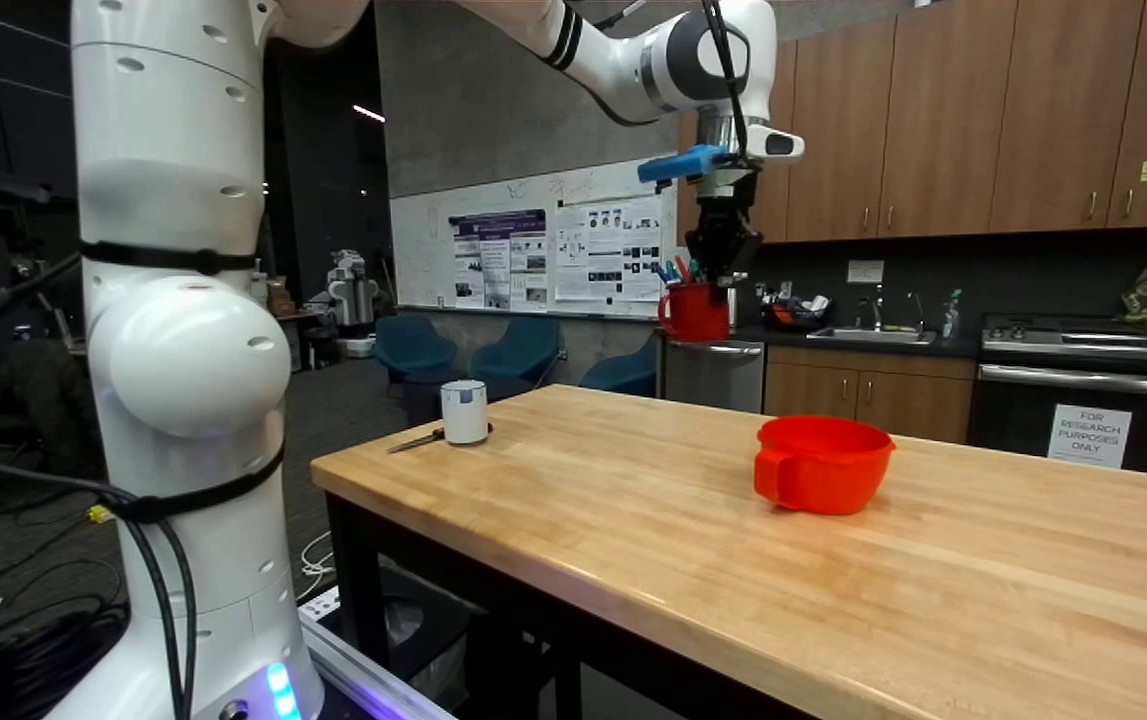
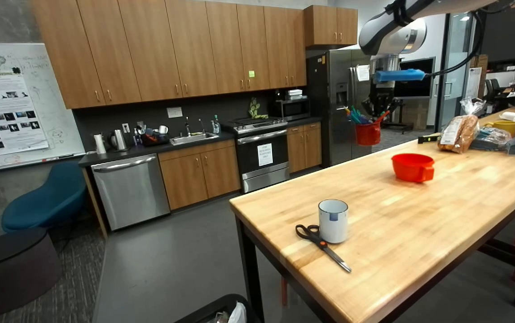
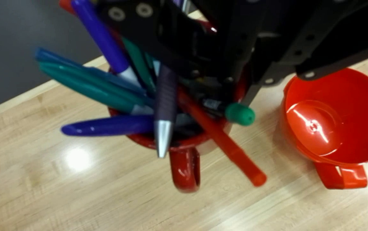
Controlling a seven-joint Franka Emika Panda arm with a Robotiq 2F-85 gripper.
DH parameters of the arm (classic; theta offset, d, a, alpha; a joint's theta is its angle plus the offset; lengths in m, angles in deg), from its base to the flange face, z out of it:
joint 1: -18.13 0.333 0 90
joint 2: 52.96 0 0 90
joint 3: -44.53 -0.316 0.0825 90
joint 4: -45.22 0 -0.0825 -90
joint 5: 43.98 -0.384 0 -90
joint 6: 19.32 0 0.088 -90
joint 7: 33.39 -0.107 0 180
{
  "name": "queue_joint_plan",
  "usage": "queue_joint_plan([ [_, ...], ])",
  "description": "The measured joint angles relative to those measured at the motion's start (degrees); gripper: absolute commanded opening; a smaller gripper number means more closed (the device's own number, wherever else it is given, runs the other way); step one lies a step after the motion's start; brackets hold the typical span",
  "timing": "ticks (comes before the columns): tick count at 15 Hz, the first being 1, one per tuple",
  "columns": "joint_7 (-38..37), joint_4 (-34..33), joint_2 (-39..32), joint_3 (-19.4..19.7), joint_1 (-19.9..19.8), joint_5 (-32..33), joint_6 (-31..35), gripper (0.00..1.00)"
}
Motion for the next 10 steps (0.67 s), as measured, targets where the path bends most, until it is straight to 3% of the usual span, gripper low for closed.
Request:
queue_joint_plan([
  [10,-0.2,-3.0,0.5,5.2,-4.7,1.2,-1.3,0.02],
])
